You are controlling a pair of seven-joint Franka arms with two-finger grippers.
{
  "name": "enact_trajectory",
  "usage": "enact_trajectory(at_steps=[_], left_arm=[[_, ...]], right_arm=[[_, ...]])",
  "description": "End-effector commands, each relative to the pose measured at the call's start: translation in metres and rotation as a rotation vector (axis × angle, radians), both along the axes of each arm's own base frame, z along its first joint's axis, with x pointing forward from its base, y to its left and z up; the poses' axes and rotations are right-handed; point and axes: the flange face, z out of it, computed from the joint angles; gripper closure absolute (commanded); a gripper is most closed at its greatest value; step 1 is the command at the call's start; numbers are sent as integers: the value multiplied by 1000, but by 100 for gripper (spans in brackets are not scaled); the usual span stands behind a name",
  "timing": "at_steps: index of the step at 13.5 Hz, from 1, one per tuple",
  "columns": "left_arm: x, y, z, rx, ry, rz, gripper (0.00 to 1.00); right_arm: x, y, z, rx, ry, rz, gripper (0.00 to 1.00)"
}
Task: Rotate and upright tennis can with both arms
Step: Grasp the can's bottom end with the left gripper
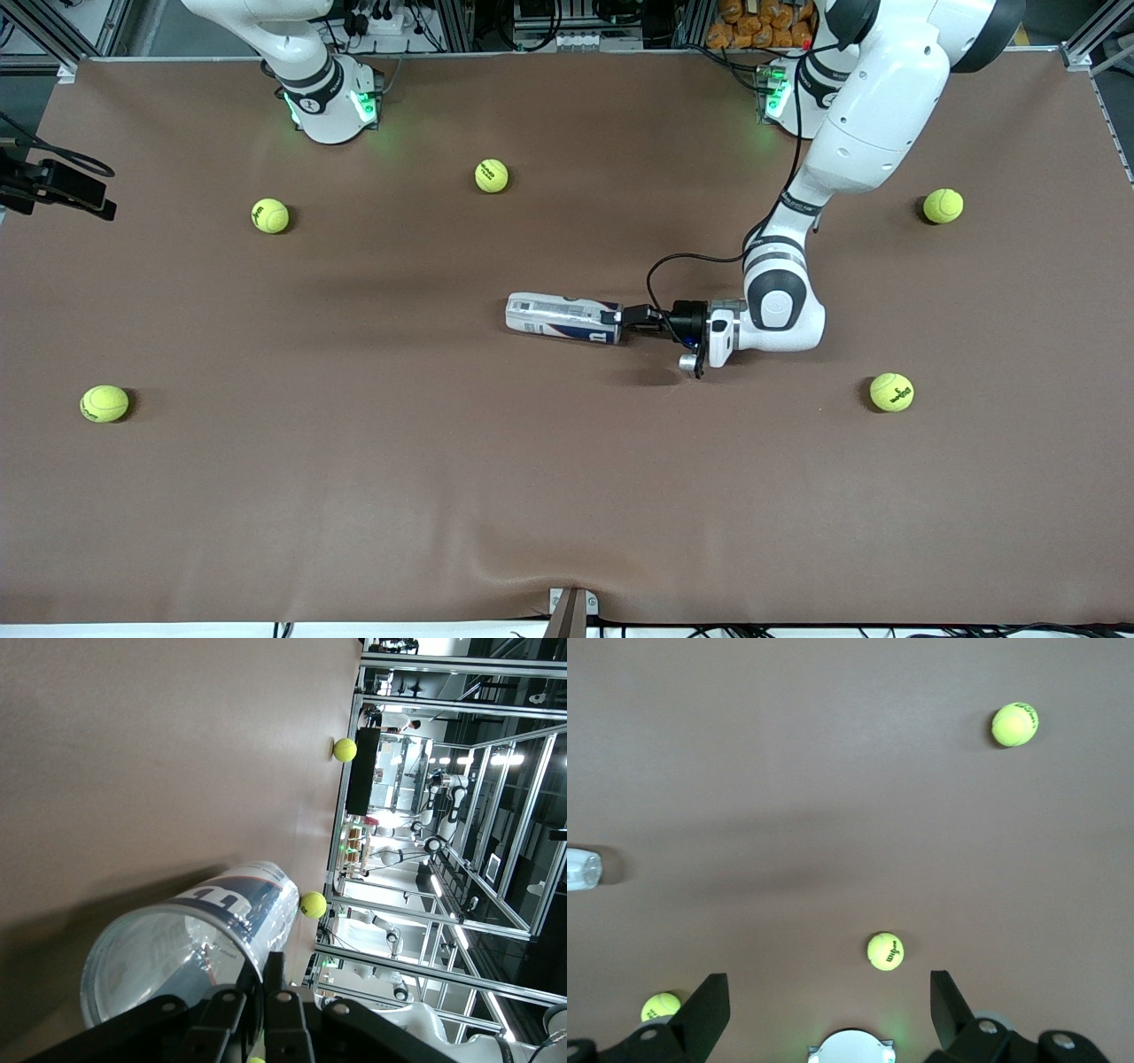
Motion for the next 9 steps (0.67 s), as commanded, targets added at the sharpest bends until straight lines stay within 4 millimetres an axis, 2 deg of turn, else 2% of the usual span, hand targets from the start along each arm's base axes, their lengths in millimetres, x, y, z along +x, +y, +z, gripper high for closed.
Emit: enact_trajectory(at_steps=[1,5,7,9], left_arm=[[17,-6,29,-14,14,32,100],[47,-15,83,19,43,71,100],[60,-25,107,100,48,67,100],[66,-44,139,233,49,79,100]], right_arm=[[-3,-19,3,71,-13,-33,0],[-7,-10,7,46,-4,-20,0],[-7,-10,7,46,-1,-20,0],[-6,-11,8,40,-11,-18,0]])
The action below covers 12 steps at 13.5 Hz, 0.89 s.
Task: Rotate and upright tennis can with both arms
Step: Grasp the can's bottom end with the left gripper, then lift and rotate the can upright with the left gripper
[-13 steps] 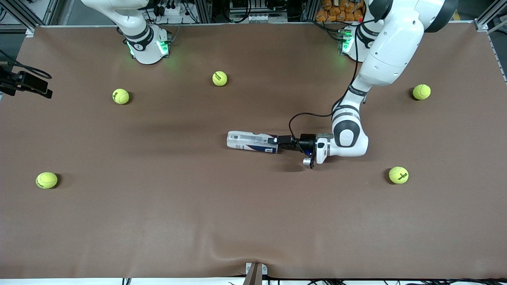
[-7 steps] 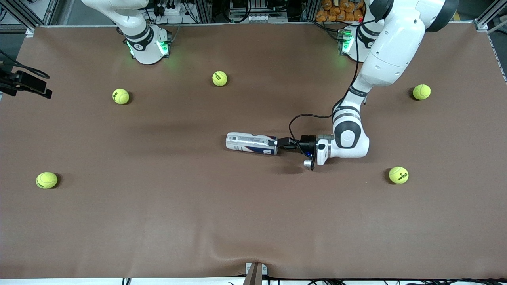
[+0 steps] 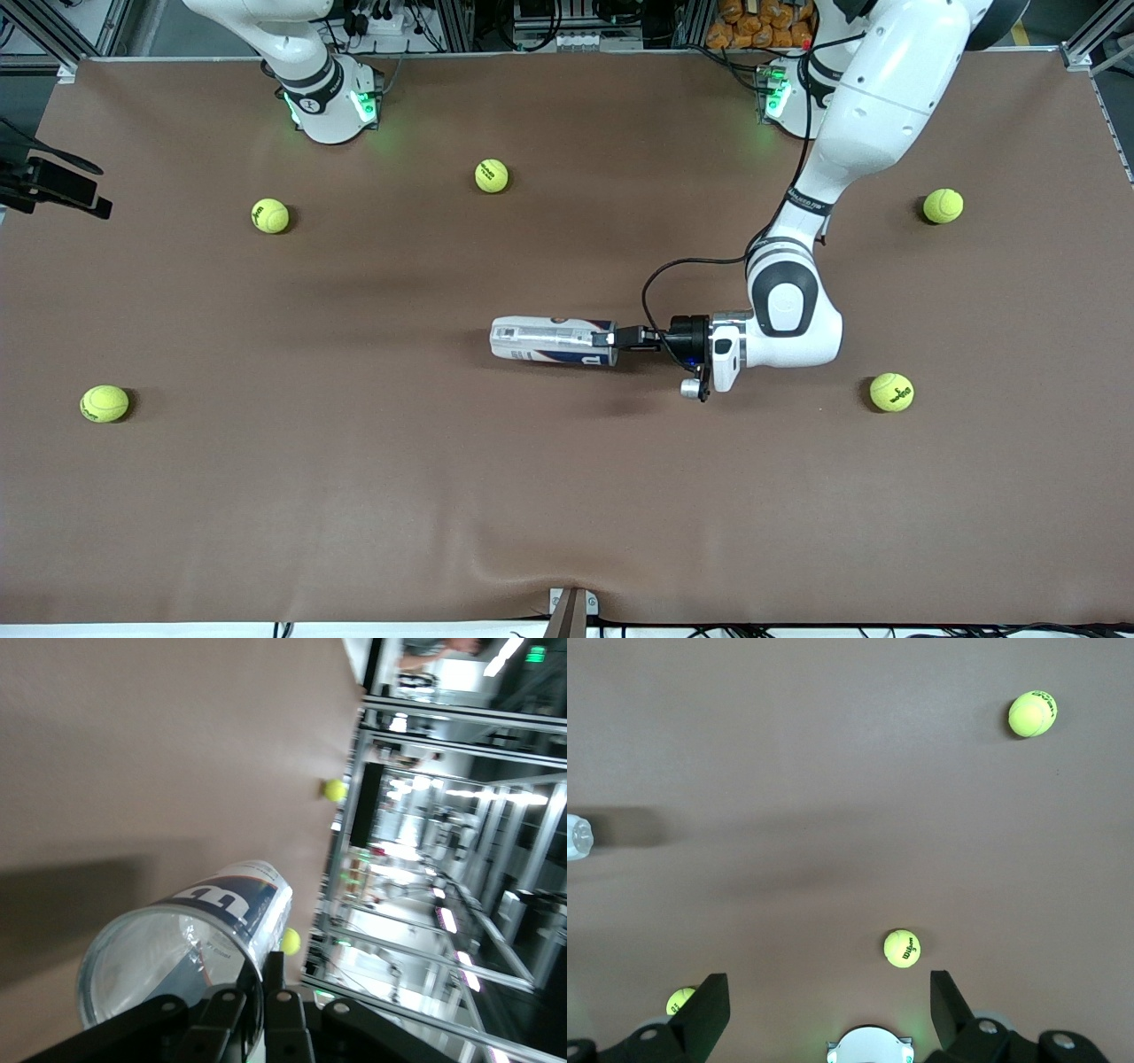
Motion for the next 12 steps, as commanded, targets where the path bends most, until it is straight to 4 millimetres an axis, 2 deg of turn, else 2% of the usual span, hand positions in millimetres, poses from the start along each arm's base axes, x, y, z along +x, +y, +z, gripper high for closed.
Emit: enact_trajectory(at_steps=[1,4,6,8,10,12], left_arm=[[10,-28,47,161,12,15,100],[12,-59,99,366,59,25,100],[15,-84,141,542,76,79,100],[3,-101,150,673,112,107,100],[-11,-110,169,738,78,88,100],[-44,-135,171,907,43,27,100]], right_arm=[[-4,0,9,-18,-20,6,0],[5,8,14,-75,-82,27,0],[8,9,14,-80,-102,32,0],[8,11,15,-84,-101,34,0],[9,10,14,-89,-107,33,0],[10,11,14,-88,-109,31,0]])
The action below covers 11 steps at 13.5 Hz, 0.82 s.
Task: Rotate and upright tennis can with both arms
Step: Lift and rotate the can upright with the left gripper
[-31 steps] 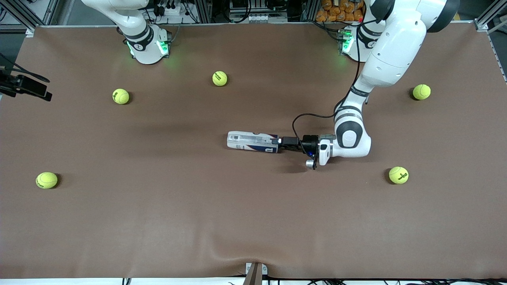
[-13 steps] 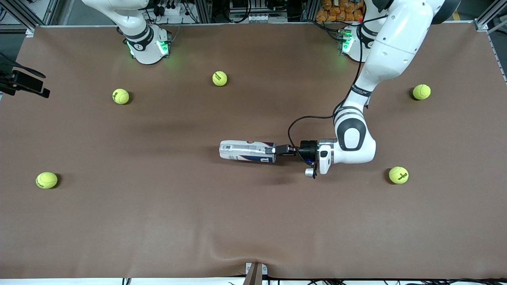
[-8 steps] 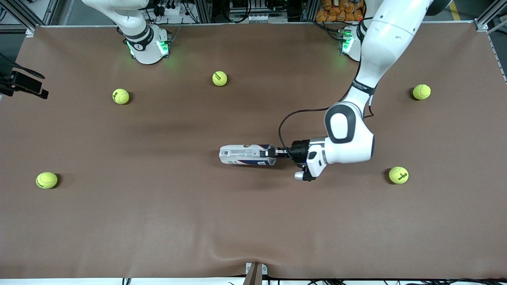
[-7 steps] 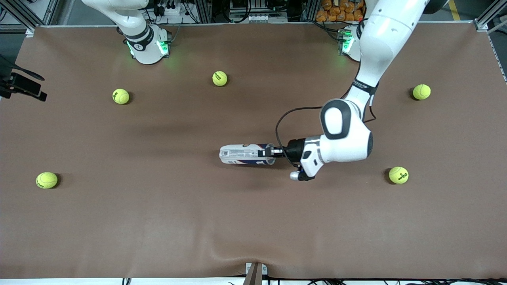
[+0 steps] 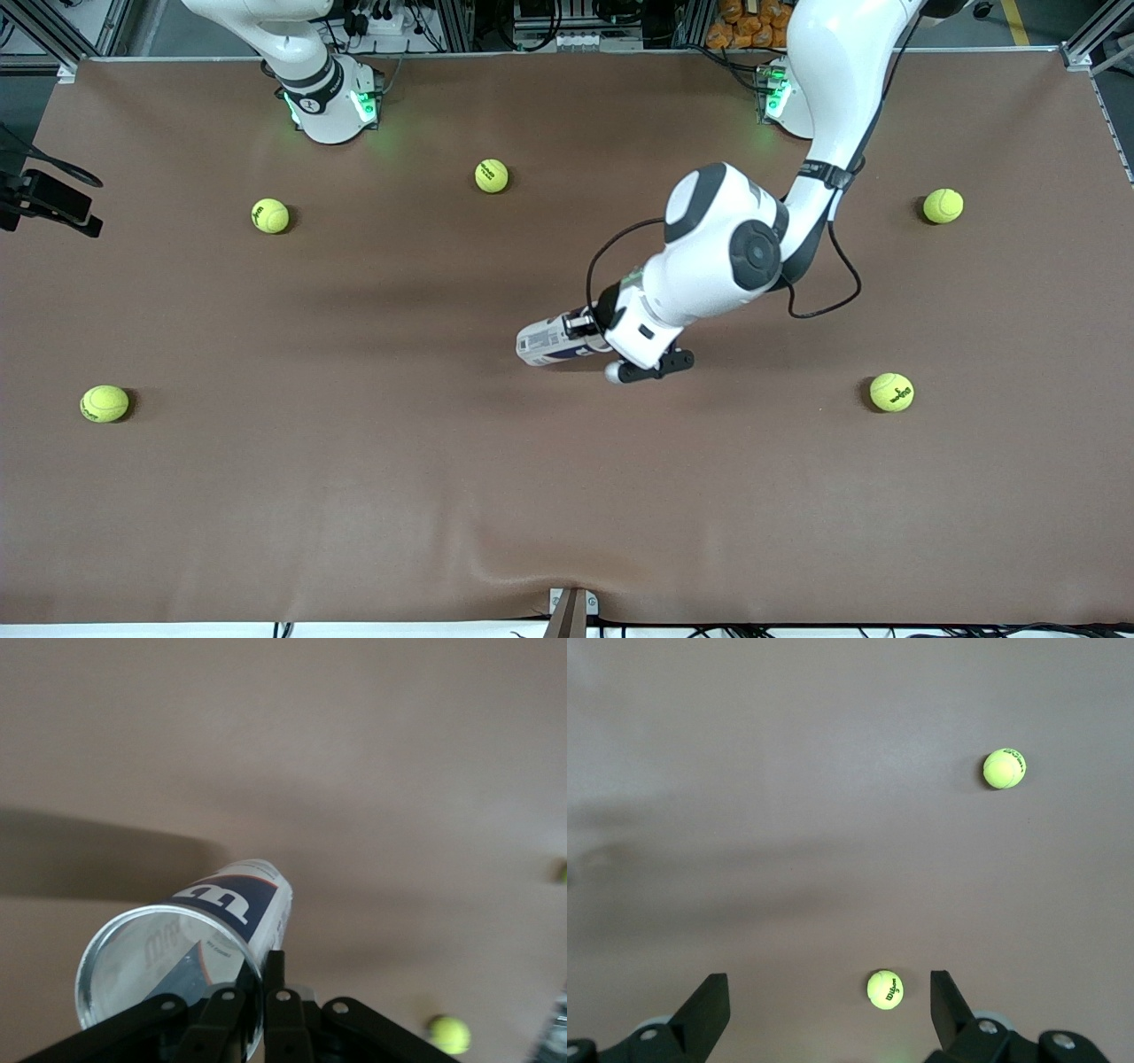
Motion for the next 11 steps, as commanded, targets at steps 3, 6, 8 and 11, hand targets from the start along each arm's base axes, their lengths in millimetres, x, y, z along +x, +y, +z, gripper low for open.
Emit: enact_trajectory(at_steps=[3,6,8,11], left_arm=[[-56,-44,26,290,16,15,100],[-93,-81,19,389,-37,32,100],[-96,-84,16,402,-39,51,100],[-102,-91,4,426,-46,31,100]], right_arm=[[-2,2,4,-16,-10,4,0],[-6,1,4,-16,10,2,0],[-11,2,1,-10,55,-4,0],[-11,2,0,-11,62,-2,0]])
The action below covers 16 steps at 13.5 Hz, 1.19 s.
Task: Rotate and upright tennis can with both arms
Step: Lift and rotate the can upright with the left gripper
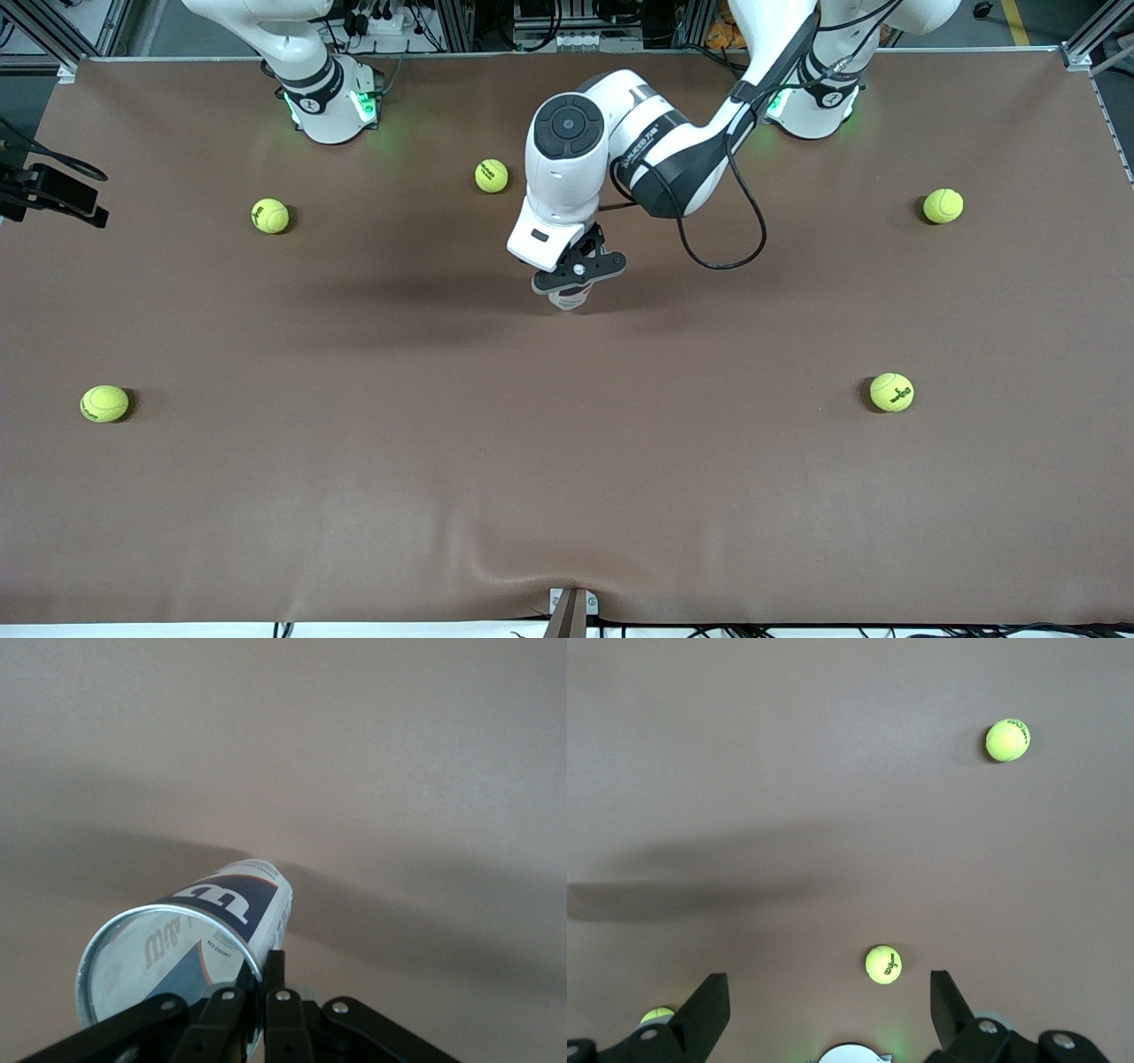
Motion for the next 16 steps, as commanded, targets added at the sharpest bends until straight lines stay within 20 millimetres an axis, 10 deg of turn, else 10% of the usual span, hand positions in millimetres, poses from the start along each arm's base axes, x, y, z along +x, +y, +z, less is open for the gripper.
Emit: enact_trajectory(at_steps=[1,12,13,16], left_arm=[[-1,-4,-4,45,-31,-11,100],[-30,-42,-46,120,-84,-35,100],[-29,-43,-45,112,-91,-33,95],[-28,-44,-45,102,-98,-39,32]], right_arm=[[-3,1,6,-17,-11,-1,0],[12,-1,14,-27,-127,2,0],[12,-1,14,-27,-127,1,0],[12,-3,13,-29,-128,-2,0]])
